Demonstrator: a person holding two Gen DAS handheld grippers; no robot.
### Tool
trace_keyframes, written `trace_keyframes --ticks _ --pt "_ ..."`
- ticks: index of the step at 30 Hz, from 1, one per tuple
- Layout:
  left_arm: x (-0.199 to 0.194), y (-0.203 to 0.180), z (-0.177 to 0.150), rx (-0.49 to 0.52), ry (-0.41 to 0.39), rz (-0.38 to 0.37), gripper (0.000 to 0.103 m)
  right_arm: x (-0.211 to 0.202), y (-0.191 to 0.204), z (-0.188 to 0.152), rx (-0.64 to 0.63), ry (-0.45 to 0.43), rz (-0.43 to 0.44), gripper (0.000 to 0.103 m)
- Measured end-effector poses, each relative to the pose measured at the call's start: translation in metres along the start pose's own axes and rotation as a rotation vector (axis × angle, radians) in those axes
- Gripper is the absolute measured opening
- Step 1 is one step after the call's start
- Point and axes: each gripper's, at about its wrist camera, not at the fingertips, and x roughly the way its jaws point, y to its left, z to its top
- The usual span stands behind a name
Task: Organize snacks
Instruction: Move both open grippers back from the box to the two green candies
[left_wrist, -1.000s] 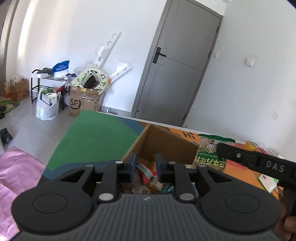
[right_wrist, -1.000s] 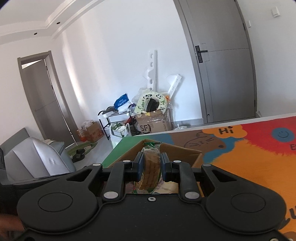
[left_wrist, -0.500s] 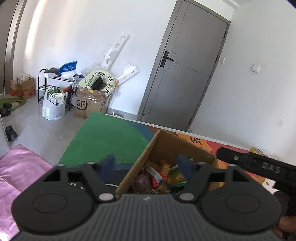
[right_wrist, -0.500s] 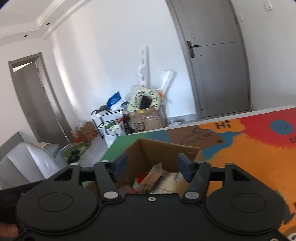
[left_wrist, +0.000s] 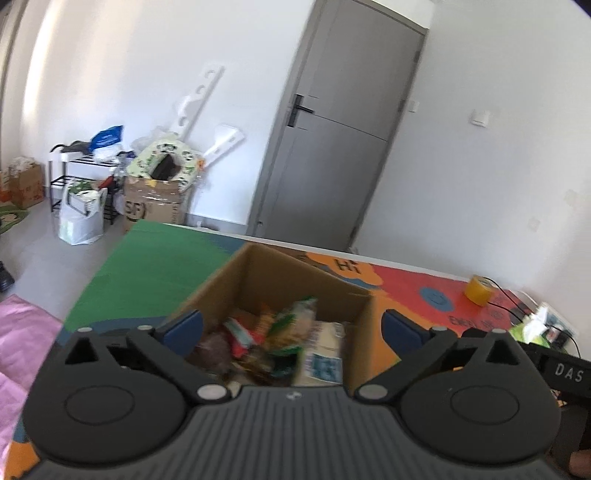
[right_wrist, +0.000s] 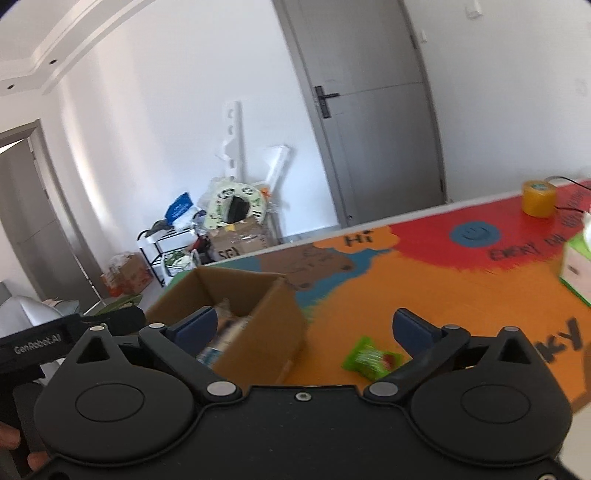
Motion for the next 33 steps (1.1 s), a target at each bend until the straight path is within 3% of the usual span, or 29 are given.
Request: trace_keyframes --ticks 13,21,33 --pt "0.002 -0.062 -0.015 0.099 0.025 -0.119 0.102 -0.026 -0.053 -0.011 0.071 -0.013 -0.070 0.103" --pt "0.014 -0.094 -0.024 0.167 0.053 -0.147 0.102 -0.027 -0.077 -0.018 0.107 0.007 -0.102 0.102" --pt "0.041 -0.123 -0.038 0.222 0.116 -0.158 0.101 -0.009 -0.101 -0.032 0.139 0.063 -0.087 0.090"
